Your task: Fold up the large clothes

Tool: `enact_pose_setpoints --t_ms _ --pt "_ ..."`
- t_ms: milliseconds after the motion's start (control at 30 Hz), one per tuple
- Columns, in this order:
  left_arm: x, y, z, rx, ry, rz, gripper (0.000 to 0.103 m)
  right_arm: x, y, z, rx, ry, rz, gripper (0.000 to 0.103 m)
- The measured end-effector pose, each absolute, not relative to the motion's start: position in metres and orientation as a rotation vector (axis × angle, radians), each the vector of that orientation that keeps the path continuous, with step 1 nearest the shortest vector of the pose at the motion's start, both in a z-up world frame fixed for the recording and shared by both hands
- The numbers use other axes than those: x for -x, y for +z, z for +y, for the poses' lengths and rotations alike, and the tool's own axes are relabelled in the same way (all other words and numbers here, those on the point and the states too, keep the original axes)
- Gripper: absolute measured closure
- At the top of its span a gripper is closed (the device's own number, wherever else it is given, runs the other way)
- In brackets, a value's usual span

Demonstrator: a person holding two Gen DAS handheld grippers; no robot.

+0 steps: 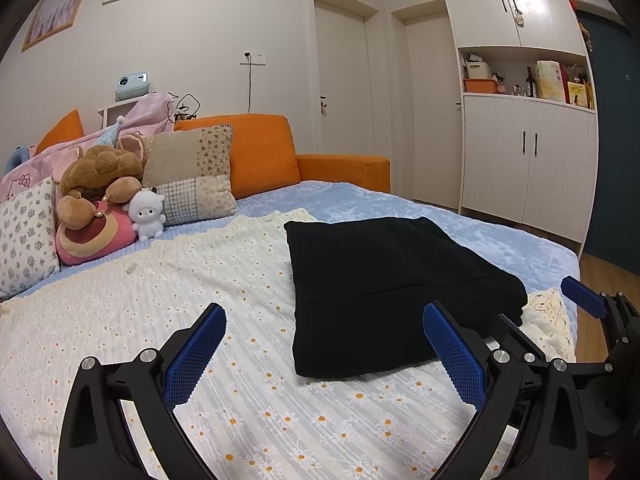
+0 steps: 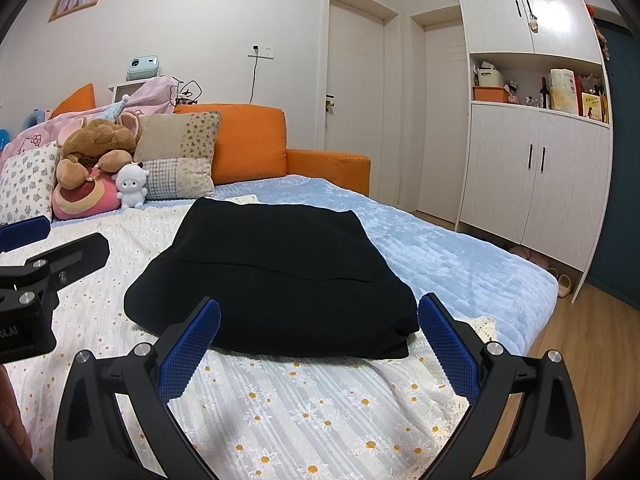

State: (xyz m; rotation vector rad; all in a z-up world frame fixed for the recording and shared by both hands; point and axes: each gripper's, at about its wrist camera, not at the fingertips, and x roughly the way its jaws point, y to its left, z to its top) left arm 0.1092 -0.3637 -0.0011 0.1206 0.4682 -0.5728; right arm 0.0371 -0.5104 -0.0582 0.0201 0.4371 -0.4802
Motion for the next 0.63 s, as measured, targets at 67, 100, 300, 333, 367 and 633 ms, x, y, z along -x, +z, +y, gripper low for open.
enact_pose_setpoints --t_ms 67,100,300,333,367,633 --pt "-0.1087 -0.0004 -0.3631 -0.120 -0.569 0.462 0.003 -0.0357 -0.0583 -0.5098 -0.022 -0.481 0.437 0.005" --pt "-0.1091 -0.0002 -0.3629 -0.121 -0.566 0.461 0.003 -0.0348 -0.0586 -0.5097 -0.023 -0.481 0.436 0.005" --pt "-0.1114 -0.0007 -0.3638 -0.122 -0.564 0.471 0.003 -0.0338 -0.0592 -0.5106 -0.026 -0.487 0.439 0.005" --pt "-0.1114 -0.0008 -0.3639 -0.123 -0.564 0.471 0.003 -0.0334 -0.0592 -0.5107 -0.026 -0.489 0.439 0.005" --pt "-0.1120 -0.0012 -0.3647 -0.125 -0.569 0.476 0.003 -0.0336 -0.0593 -0.5113 -0.027 -0.490 0.439 0.005" --pt "-0.1072 -0.0012 -0.3673 -0.139 -0.574 0.455 0.003 -0.0336 -0.0591 -0.5123 -0.027 -0.490 0.442 0.005"
